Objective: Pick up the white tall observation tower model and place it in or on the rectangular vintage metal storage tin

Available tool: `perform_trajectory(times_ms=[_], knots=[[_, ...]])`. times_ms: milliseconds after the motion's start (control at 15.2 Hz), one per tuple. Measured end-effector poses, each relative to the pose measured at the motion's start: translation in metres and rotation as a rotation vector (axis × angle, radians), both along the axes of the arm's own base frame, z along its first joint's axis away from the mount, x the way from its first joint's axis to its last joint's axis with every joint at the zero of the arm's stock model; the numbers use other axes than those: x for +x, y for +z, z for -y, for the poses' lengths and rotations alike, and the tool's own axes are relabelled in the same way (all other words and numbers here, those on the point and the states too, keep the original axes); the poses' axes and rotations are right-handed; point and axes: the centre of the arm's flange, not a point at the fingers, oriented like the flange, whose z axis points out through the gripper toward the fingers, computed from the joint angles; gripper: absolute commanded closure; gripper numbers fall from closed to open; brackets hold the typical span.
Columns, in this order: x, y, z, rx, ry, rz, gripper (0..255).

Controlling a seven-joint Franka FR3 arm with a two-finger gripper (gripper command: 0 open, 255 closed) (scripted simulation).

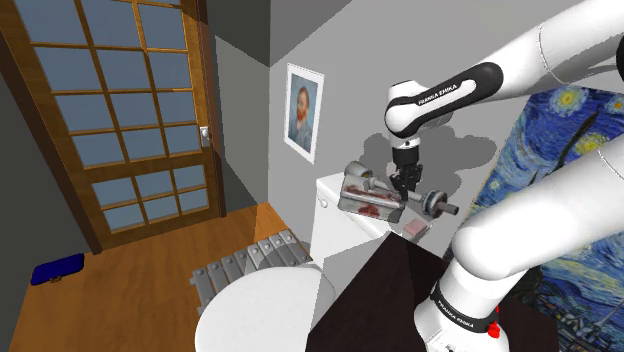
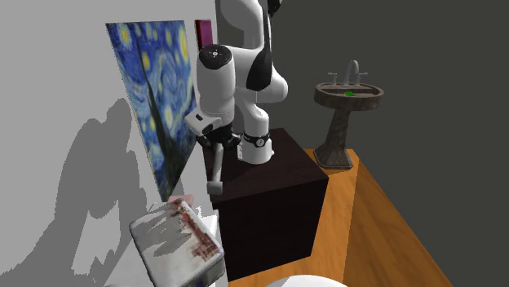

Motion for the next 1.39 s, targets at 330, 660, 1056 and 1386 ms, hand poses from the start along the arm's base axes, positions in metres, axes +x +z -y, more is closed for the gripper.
perform_trajectory(times_ms=[330,660,1056,1386], knots=[[0.038,0.003,0.035,0.001,0.0,0.0,255],[0.084,0.004,0.083,0.0,-0.001,0.0,255],[0.139,0.007,0.138,0.0,-0.001,-0.001,255],[0.169,-0.008,0.167,0.0,0.0,-0.001,255]])
